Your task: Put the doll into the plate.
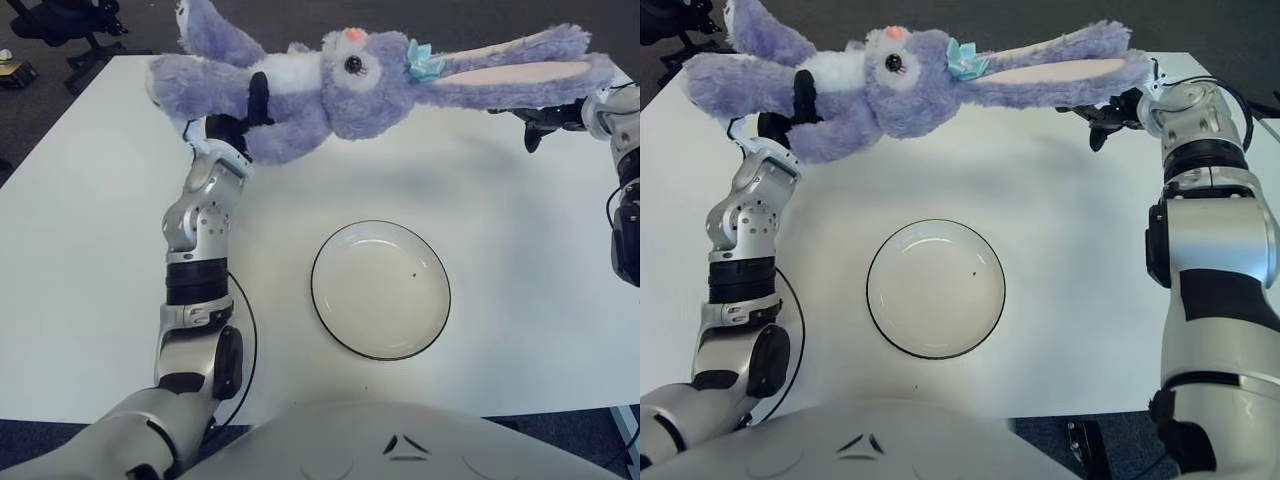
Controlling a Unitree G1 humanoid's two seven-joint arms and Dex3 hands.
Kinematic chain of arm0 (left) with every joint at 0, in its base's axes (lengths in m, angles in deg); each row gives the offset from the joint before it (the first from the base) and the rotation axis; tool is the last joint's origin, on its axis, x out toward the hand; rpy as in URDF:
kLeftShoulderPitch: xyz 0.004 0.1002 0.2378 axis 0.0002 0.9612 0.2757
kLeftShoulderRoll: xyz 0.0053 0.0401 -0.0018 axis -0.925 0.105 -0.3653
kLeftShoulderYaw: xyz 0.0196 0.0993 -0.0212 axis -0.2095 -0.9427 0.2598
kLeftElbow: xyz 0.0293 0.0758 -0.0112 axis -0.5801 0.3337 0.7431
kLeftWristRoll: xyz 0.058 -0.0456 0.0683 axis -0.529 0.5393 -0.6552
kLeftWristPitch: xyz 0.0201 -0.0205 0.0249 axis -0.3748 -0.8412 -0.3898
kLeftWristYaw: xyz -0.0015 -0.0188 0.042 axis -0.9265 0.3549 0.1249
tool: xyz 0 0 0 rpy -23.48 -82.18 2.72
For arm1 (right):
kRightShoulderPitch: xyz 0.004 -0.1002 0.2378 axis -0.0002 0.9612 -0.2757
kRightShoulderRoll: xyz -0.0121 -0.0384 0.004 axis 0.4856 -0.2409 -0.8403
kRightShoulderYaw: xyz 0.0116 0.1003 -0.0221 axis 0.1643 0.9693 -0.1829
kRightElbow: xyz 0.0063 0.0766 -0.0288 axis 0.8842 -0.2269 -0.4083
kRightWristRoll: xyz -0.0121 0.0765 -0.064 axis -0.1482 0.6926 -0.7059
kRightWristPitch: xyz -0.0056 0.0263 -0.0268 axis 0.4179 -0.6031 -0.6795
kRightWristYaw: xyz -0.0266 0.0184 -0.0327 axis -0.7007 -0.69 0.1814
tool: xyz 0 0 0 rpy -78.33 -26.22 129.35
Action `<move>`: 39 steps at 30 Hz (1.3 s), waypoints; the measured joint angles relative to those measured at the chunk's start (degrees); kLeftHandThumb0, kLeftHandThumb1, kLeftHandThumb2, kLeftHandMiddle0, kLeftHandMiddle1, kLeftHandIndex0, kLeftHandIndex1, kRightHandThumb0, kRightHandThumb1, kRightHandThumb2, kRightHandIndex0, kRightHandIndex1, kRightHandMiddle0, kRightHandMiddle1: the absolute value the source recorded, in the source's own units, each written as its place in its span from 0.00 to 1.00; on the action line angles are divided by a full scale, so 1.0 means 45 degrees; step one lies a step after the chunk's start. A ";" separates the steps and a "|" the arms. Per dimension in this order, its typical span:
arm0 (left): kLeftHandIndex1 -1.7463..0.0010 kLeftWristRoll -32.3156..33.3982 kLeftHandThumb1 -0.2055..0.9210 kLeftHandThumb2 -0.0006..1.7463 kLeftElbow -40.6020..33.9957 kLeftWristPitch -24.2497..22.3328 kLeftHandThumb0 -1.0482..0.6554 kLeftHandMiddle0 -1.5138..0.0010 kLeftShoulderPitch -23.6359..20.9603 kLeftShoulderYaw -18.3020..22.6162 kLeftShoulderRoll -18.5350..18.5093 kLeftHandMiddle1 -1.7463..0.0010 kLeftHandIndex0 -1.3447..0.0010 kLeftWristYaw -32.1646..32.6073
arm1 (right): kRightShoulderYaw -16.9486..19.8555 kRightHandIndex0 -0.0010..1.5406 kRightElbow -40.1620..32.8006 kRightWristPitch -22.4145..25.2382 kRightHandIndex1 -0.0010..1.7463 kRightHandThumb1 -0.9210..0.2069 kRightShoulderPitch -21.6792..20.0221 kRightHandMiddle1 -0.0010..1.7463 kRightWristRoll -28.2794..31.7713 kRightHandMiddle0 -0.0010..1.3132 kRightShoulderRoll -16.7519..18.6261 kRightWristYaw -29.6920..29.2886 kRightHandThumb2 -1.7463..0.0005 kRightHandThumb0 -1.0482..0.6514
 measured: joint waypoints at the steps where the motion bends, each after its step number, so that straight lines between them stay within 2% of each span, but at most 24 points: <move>1: 0.00 0.0063 0.72 0.42 -0.0072 -0.0040 0.74 0.41 0.0088 0.0042 -0.0064 0.00 0.56 -0.0099 | -0.0037 0.59 -0.0005 -0.0003 0.01 0.00 0.0000 0.02 -0.0063 0.37 -0.0004 -0.0034 0.63 0.28; 10: 0.00 0.0239 0.72 0.42 -0.1260 -0.0110 0.75 0.40 0.1566 0.0028 -0.0122 0.00 0.54 -0.0664 | -0.0315 0.59 -0.0028 0.0002 0.00 0.00 0.0002 0.02 -0.0339 0.37 -0.0039 -0.0373 0.62 0.28; 20: 0.00 0.0032 0.70 0.44 -0.3894 -0.0292 0.75 0.38 0.3829 -0.0907 0.0432 0.00 0.51 -0.0046 | -0.0457 0.59 -0.0047 0.0118 0.01 0.00 0.0002 0.02 -0.0609 0.38 -0.0042 -0.0690 0.60 0.29; 24: 0.00 -0.0054 0.69 0.44 -0.4089 -0.0280 0.75 0.37 0.4128 -0.1062 0.0417 0.00 0.50 -0.0064 | -0.0457 0.60 -0.0047 0.0160 0.01 0.00 0.0002 0.01 -0.0622 0.38 -0.0036 -0.0755 0.59 0.29; 31: 0.00 -0.0529 0.61 0.51 -0.4077 -0.0208 0.77 0.36 0.4218 -0.1254 0.0118 0.00 0.48 -0.0332 | -0.0419 0.60 -0.0047 0.0340 0.00 0.00 0.0001 0.01 -0.0623 0.37 -0.0038 -0.0999 0.59 0.29; 39: 0.00 -0.0932 0.56 0.56 -0.3769 0.0288 0.77 0.36 0.4290 -0.1417 -0.0249 0.00 0.47 -0.1253 | -0.0133 0.59 0.0040 0.0478 0.00 0.00 -0.0009 0.00 -0.0550 0.36 -0.0152 -0.1365 0.61 0.28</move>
